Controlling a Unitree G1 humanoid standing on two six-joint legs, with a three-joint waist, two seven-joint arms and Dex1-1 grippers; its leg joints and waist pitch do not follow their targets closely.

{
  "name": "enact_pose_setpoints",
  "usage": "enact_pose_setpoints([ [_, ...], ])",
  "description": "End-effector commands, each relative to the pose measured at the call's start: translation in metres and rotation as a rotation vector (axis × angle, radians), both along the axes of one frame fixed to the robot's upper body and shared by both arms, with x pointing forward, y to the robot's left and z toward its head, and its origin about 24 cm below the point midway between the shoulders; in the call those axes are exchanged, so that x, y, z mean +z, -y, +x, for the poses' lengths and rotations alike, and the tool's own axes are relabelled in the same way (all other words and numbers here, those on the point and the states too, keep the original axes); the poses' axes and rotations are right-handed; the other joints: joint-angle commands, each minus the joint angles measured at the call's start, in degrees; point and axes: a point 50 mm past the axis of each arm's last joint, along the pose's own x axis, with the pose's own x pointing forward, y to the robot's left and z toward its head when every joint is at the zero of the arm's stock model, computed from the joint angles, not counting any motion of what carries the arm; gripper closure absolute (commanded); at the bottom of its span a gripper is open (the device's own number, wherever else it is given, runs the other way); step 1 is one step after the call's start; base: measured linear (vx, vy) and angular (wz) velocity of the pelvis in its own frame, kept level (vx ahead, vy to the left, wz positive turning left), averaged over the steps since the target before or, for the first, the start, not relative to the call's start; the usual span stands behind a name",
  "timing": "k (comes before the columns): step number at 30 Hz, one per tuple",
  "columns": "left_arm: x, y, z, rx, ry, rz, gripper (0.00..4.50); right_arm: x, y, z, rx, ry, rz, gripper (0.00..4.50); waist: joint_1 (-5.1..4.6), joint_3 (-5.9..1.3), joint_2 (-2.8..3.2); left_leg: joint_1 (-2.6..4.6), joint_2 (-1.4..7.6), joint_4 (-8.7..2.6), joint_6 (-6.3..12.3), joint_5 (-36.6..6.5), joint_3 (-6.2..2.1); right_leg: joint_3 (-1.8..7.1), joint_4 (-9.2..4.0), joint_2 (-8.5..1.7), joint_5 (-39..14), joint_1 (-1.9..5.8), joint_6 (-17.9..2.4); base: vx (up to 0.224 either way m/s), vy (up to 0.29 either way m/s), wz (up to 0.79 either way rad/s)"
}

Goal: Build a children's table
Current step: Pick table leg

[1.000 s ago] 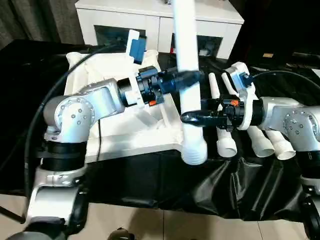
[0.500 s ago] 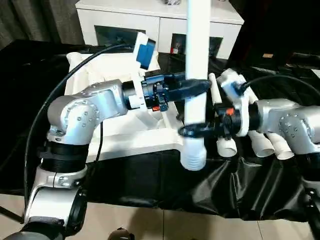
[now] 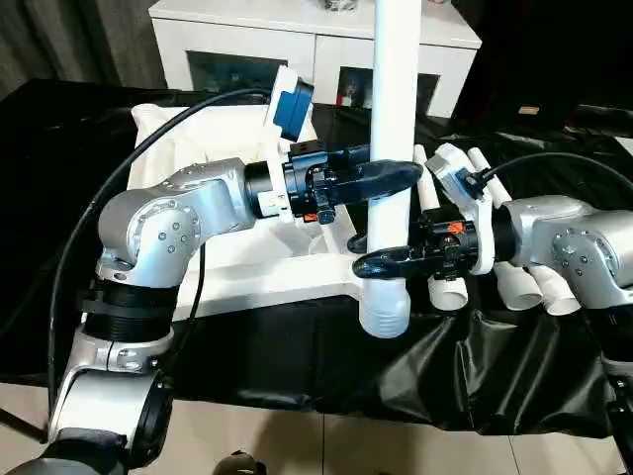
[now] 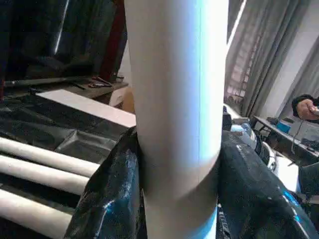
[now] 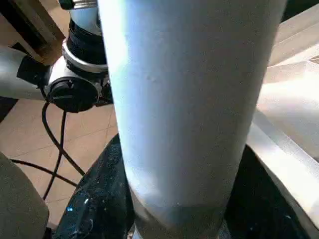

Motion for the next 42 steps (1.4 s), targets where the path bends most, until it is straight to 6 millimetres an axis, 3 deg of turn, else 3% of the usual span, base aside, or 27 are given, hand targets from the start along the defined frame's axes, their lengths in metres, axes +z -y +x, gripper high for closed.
enact_pose_setpoints([
  [1, 0.008, 0.0, -0.001, -0.014, 0.04, -0.005, 2.66, -0.002, 0.005, -0.002, -0.005, -0.001, -0.014, 2.61, 0.01, -4.53, -0.19, 1.27, 3.02, -3.82, 0.42, -3.56, -0.92, 2.6, -3.78, -4.6, -1.49, 3.17, -14.53, 0.0, 0.0, 0.0],
  [9, 0.008, -0.003, 0.003, 0.021, -0.002, -0.018, 2.66, -0.002, 0.006, -0.001, -0.022, 0.002, -0.006, 2.65, 0.01, -4.55, -0.24, 1.23, 3.02, -3.78, 0.59, -3.47, -0.91, 2.6, -3.74, -4.66, -1.23, 3.22, -14.84, 0.0, 0.0, 0.0],
  [10, 0.008, -0.003, 0.005, 0.033, -0.032, -0.027, 2.1, -0.002, 0.006, 0.0, -0.03, 0.006, -0.005, 2.65, -0.04, -4.57, -0.24, 1.3, 2.96, -3.72, 0.45, -3.53, -0.82, 2.59, -3.64, -4.56, -0.89, 3.16, -15.05, 0.0, 0.0, 0.0],
  [11, 0.009, -0.005, 0.005, 0.028, -0.048, -0.037, 1.96, -0.002, 0.007, 0.0, -0.039, 0.009, 0.0, 2.66, 0.04, -4.57, -0.28, 1.24, 2.96, -3.72, 0.55, -3.59, -0.88, 2.58, -3.74, -4.65, -1.07, 3.24, -15.14, 0.0, 0.0, 0.0],
  [22, 0.012, -0.003, -0.005, -0.009, -0.025, -0.085, 1.17, 0.003, 0.006, 0.006, -0.117, 0.07, 0.039, 2.66, 0.03, -4.55, -0.15, 1.25, 3.05, -3.81, 0.34, -3.92, -0.94, 2.55, -3.76, -4.67, -1.56, 3.2, -14.88, 0.0, 0.0, 0.0],
  [27, -0.008, 0.018, -0.002, 0.044, -0.05, 0.037, 0.73, 0.0, 0.0, 0.006, -0.103, 0.08, 0.023, 2.66, 0.08, -4.52, -0.09, 1.34, 3.1, -3.84, 0.33, -4.28, -0.89, 2.64, -3.94, -4.6, -1.67, 3.19, -14.39, 0.0, 0.0, 0.0],
  [30, -0.011, 0.022, 0.002, 0.082, -0.058, 0.041, 0.72, 0.0, -0.001, 0.006, -0.102, 0.083, 0.022, 2.66, 0.05, -4.55, -0.14, 1.12, 3.03, -3.82, 0.19, -4.15, -0.99, 2.61, -4.01, -4.66, -1.61, 3.46, -14.11, 0.0, 0.0, 0.0],
  [31, -0.01, 0.023, 0.003, 0.086, -0.063, 0.023, 0.99, -0.001, -0.002, 0.006, -0.101, 0.086, 0.019, 2.66, 0.06, -4.59, -0.07, 1.12, 2.98, -3.81, 0.29, -4.15, -1.03, 2.62, -3.99, -4.71, -1.67, 3.47, -14.07, 0.0, 0.0, 0.0],
  [34, -0.007, 0.023, 0.003, 0.081, -0.067, 0.002, 1.05, -0.001, -0.002, 0.006, -0.098, 0.089, 0.014, 2.66, -0.17, -4.53, -0.21, 1.06, 2.93, -3.83, 0.18, -4.64, -1.02, 2.56, -4.12, -4.63, -2.66, 3.45, -13.96, 0.0, 0.0, 0.0],
  [42, -0.005, 0.016, 0.003, 0.086, -0.077, -0.02, 1.73, -0.002, -0.002, 0.006, -0.097, 0.089, 0.01, 2.66, -0.12, -4.5, -0.2, 1.26, 2.99, -3.82, 0.36, -4.97, -0.98, 2.55, -4.16, -4.56, -3.24, 3.21, -14.04, 0.0, 0.0, 0.0],
])
